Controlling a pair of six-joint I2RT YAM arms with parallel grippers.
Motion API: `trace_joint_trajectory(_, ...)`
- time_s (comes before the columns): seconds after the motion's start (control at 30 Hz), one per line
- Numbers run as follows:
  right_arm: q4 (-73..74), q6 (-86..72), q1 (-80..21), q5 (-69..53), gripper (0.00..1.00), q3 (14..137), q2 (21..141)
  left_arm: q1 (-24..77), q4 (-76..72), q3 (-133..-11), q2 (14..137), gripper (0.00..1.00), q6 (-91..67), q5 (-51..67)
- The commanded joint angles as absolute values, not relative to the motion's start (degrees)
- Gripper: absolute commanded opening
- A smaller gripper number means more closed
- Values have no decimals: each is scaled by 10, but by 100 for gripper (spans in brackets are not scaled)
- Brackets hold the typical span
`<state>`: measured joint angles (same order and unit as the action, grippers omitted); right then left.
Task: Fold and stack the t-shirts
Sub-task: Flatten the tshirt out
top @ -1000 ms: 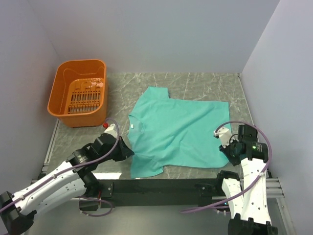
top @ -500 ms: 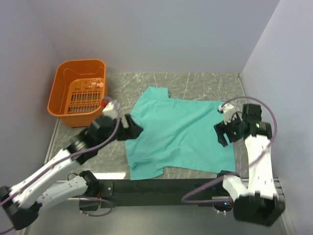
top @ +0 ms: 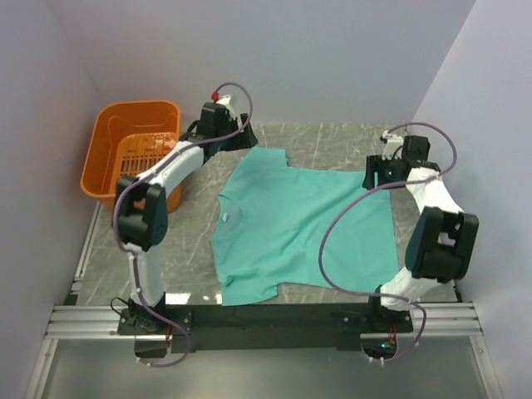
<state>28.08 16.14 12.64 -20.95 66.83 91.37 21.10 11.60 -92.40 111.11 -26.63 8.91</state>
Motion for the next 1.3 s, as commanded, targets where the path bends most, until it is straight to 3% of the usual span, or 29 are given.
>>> trace_joint_trajectory(0.0,215,90,136,-171,75,723,969,194,142,-1012,1195,81,-225,132)
trace_joint_trajectory(0.17,222,58,141,-120,72,800,1043,175,146,-1101,1292,80,-235,164)
trace_joint_trajectory(0.4,233,53,148,-143,70,828,1079,174,190,-1214,1387,78,-240,178)
trace_joint_trajectory(0.73,234,55,149,-177,70,796,1057,175,199,-1222,1433,65,-251,226)
trace_joint_trajectory(0.93,233,56,150,-194,70,772,1041,176,178,-1222,1434,43,-258,236)
trace_joint_trajectory(0.97,233,57,150,-199,69,762,1034,177,172,-1220,1430,28,-258,236)
trace_joint_trajectory(1.1,233,63,150,-207,69,736,1012,182,158,-1200,1411,3,-237,238)
trace_joint_trajectory(1.27,237,73,150,-221,69,698,970,202,73,-1067,1280,1,-161,224)
